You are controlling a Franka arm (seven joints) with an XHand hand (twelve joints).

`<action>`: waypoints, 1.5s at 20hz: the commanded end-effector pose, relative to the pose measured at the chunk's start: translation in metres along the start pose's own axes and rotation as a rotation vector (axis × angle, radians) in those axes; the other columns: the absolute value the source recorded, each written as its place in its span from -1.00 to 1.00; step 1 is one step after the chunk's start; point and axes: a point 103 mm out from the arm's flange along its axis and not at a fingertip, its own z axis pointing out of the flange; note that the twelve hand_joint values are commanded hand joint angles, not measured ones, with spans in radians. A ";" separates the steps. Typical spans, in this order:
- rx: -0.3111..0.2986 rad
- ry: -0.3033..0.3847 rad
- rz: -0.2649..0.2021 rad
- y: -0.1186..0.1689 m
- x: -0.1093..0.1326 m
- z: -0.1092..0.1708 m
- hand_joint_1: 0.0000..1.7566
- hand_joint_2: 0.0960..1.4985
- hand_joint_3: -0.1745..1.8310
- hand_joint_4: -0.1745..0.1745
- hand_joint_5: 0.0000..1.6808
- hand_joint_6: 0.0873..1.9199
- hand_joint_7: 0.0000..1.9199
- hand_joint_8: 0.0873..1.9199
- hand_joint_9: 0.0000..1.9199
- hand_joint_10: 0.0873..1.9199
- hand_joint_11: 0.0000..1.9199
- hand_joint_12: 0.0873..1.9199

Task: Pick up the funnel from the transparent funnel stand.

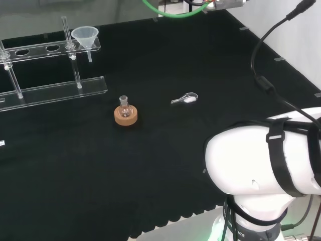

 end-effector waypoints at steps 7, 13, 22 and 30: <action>-0.026 0.004 0.044 0.009 -0.014 0.003 -0.93 0.16 -0.68 0.07 -0.93 -1.00 -1.00 -1.00 -0.83 -1.00 -1.00 0.37; -0.194 0.050 -0.014 0.028 0.011 0.017 -0.93 0.16 -0.68 0.06 -0.92 -1.00 -1.00 -1.00 -0.85 -1.00 -1.00 0.37; -0.290 0.122 -0.021 0.097 0.039 0.042 -0.88 0.14 -0.70 0.06 -0.92 -1.00 -1.00 -1.00 -0.88 -1.00 -1.00 0.32; -0.202 0.146 0.037 0.158 0.070 0.067 -0.86 0.13 -0.75 0.28 -1.00 -1.00 -1.00 -1.00 -1.00 -1.00 -1.00 -0.52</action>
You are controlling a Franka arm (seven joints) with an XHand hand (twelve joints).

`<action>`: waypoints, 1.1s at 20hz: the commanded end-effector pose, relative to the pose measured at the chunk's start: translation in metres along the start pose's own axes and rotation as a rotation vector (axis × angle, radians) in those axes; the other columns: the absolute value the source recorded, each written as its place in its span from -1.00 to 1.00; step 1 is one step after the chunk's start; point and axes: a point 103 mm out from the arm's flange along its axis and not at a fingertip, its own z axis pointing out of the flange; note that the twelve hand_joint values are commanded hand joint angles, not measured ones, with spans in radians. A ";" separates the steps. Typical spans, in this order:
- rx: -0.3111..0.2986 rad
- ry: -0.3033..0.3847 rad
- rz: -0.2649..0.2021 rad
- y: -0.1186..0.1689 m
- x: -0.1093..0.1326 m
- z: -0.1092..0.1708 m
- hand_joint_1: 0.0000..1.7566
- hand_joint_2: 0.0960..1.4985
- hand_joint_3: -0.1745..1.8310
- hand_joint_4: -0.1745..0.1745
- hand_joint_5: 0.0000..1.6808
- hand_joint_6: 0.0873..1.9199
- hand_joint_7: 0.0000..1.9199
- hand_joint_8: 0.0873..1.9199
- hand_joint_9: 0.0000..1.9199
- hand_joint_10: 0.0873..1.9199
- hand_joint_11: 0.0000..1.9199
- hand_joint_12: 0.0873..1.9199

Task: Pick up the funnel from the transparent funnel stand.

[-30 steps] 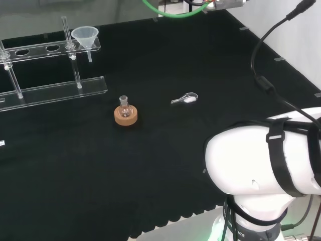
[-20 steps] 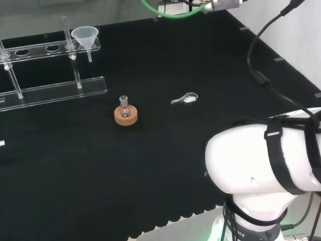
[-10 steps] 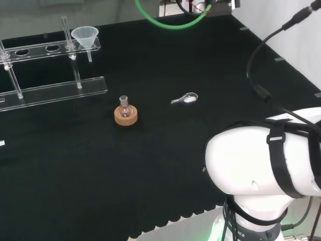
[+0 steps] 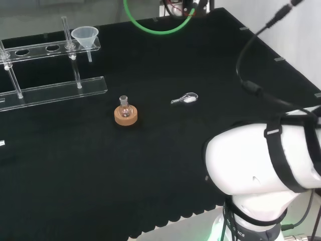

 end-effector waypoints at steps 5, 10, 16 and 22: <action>0.115 0.105 0.104 0.077 0.051 0.071 -0.85 0.13 -0.77 0.31 -1.00 -1.00 -1.00 -1.00 -1.00 -1.00 -1.00 -0.70; 0.143 0.114 0.087 0.098 0.071 0.087 -0.84 0.12 -0.77 0.30 -1.00 -1.00 -1.00 -1.00 -1.00 -1.00 -1.00 -0.71; 0.214 0.101 0.046 0.113 0.063 0.098 -0.82 0.10 -0.78 0.28 -1.00 -1.00 -1.00 -1.00 -1.00 -1.00 -1.00 -0.66; 0.258 0.051 0.057 0.129 0.077 0.119 -0.80 0.09 -0.80 0.28 -1.00 -1.00 -1.00 -1.00 -1.00 -1.00 -1.00 -0.41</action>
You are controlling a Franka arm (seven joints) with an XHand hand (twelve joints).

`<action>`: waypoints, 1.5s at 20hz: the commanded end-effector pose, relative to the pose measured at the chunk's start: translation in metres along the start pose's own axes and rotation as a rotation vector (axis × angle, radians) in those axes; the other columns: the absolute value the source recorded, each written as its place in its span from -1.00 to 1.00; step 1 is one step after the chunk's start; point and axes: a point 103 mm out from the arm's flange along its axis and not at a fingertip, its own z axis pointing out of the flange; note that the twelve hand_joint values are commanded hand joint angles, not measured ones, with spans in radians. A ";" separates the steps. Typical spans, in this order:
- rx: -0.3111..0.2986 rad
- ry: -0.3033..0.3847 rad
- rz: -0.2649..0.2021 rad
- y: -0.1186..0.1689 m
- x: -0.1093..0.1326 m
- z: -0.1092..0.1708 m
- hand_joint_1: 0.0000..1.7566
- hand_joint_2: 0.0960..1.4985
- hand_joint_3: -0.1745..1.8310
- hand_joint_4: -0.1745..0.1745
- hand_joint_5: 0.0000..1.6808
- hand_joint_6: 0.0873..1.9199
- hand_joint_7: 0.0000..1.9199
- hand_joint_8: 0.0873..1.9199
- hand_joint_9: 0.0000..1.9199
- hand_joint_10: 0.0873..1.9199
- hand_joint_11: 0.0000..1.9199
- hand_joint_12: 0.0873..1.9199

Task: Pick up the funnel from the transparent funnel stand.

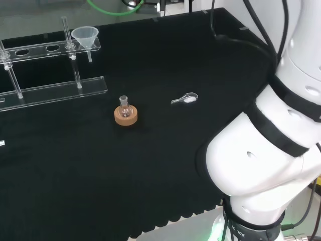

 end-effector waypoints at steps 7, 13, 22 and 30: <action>0.101 -0.126 -0.002 0.030 0.030 0.050 -0.78 0.08 -0.81 0.29 -1.00 -1.00 -1.00 -1.00 -1.00 -1.00 -1.00 -0.35; 0.160 -0.117 -0.018 0.039 0.050 0.084 -0.78 0.08 -0.81 0.28 -1.00 -1.00 -1.00 -1.00 -1.00 -1.00 -1.00 -0.34; 0.259 -0.106 -0.058 0.058 0.049 0.117 -0.77 0.07 -0.81 0.28 -1.00 -1.00 -1.00 -1.00 -1.00 -1.00 -1.00 -0.34; 0.315 -0.139 -0.065 0.051 0.069 0.148 -0.77 0.07 -0.81 0.31 -1.00 -1.00 -1.00 -1.00 -1.00 -1.00 -1.00 -0.35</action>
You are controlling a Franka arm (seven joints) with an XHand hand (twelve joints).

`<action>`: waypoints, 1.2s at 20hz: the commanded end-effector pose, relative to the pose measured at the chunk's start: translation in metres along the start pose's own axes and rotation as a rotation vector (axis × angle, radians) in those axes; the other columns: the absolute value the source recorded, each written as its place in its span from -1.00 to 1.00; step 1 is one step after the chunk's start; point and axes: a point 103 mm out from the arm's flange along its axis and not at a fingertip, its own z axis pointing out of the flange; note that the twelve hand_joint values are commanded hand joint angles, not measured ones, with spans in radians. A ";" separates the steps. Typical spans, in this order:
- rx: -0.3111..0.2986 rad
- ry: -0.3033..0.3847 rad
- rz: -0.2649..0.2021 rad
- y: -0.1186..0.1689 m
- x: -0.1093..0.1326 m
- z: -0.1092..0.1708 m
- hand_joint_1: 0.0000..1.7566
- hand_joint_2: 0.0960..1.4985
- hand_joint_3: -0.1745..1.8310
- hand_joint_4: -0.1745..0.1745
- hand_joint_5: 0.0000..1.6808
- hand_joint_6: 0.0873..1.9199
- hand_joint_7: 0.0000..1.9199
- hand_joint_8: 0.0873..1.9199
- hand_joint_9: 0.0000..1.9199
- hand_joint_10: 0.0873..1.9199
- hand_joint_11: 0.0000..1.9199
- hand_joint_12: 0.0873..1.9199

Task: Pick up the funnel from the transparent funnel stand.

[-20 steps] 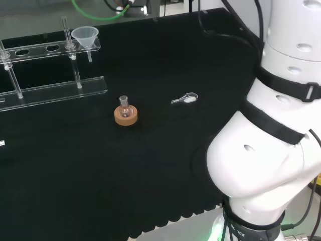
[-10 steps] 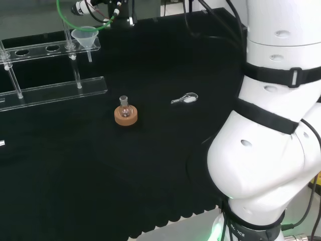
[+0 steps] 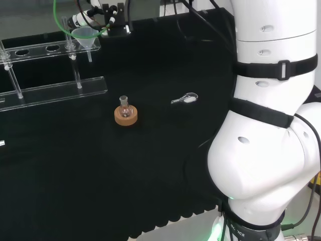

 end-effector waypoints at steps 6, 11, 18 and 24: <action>0.082 -0.004 -0.023 0.011 0.020 0.031 -0.77 0.06 -0.82 0.33 -1.00 -1.00 -1.00 -1.00 -1.00 -1.00 -1.00 -0.52; 0.102 -0.010 0.004 0.018 0.022 0.031 -0.77 0.06 -0.82 0.34 -1.00 -1.00 -1.00 -1.00 -1.00 -1.00 -1.00 -0.55; 0.127 -0.001 -0.001 0.025 0.025 0.045 -0.77 0.06 -0.82 0.33 -1.00 -1.00 -1.00 -1.00 -1.00 -1.00 -1.00 -0.55; 0.150 -0.024 0.004 0.031 0.015 0.044 -0.78 0.06 -0.82 0.33 -1.00 -1.00 -1.00 -1.00 -1.00 -1.00 -1.00 -0.56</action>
